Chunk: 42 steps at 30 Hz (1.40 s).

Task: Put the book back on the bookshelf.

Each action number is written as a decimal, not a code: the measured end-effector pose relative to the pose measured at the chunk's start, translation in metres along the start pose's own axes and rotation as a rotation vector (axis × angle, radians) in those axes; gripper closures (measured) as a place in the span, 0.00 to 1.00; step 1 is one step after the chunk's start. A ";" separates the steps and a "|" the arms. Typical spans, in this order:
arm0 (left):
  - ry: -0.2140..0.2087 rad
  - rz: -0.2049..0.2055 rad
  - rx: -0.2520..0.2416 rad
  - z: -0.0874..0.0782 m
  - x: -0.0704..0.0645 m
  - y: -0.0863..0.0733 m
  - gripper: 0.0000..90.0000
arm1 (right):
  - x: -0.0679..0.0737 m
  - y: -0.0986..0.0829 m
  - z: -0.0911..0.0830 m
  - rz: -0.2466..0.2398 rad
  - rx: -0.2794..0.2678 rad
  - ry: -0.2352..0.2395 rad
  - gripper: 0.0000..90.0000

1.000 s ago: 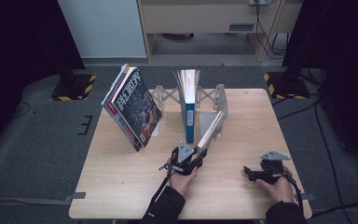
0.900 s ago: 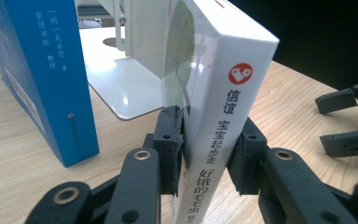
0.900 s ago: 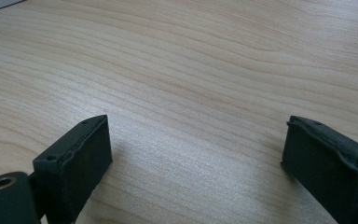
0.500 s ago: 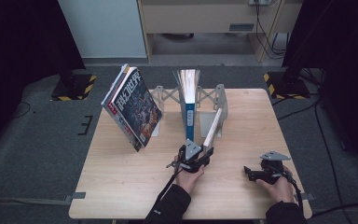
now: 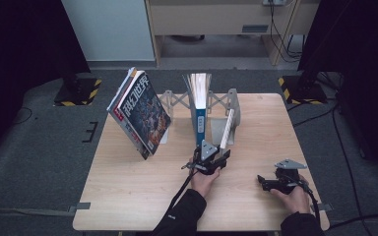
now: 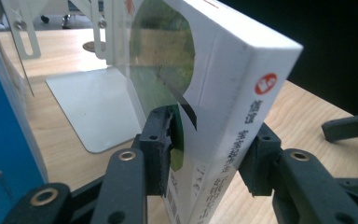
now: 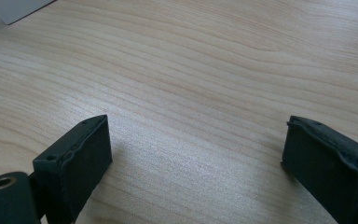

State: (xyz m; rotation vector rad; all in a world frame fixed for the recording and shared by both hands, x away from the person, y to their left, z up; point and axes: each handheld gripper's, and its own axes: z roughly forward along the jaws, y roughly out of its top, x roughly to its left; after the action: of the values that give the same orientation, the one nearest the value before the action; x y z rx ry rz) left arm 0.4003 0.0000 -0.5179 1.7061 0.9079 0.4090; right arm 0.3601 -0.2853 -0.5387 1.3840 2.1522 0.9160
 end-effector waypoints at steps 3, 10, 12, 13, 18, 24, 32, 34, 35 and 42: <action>-0.021 0.016 0.002 -0.005 -0.002 -0.001 0.64 | 0.000 0.000 0.000 0.000 0.000 0.000 0.09; -0.042 0.034 0.015 -0.017 -0.003 0.000 0.68 | 0.000 0.000 0.000 0.000 0.000 0.000 0.09; -0.049 0.040 0.015 -0.019 -0.003 0.001 0.69 | 0.000 0.000 0.000 0.000 0.000 0.000 0.09; -0.049 0.043 0.017 -0.019 -0.003 0.001 0.70 | 0.000 0.000 0.000 0.000 0.000 0.000 0.09; -0.054 0.035 0.015 -0.014 -0.001 0.003 0.71 | 0.000 0.000 0.000 0.000 0.000 0.000 0.09; -0.040 0.037 0.015 -0.002 -0.001 0.010 0.70 | 0.000 0.000 0.000 0.000 0.000 0.000 0.09; -0.016 0.056 0.014 0.017 0.002 0.017 0.69 | 0.000 0.000 0.000 0.000 0.000 0.000 0.09; -0.012 0.060 0.014 0.021 0.003 0.019 0.69 | 0.000 0.000 0.000 0.000 0.000 0.000 0.09; -0.009 0.059 0.012 0.023 0.003 0.019 0.69 | 0.000 0.000 0.000 0.000 0.000 0.000 0.09; 0.011 0.063 0.014 0.035 0.003 0.024 0.68 | 0.000 0.000 0.000 0.000 0.000 0.000 0.09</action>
State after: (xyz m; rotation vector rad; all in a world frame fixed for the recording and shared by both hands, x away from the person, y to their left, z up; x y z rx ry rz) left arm 0.4348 -0.0231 -0.5077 1.7501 0.8686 0.4547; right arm 0.3602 -0.2853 -0.5387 1.3837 2.1524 0.9160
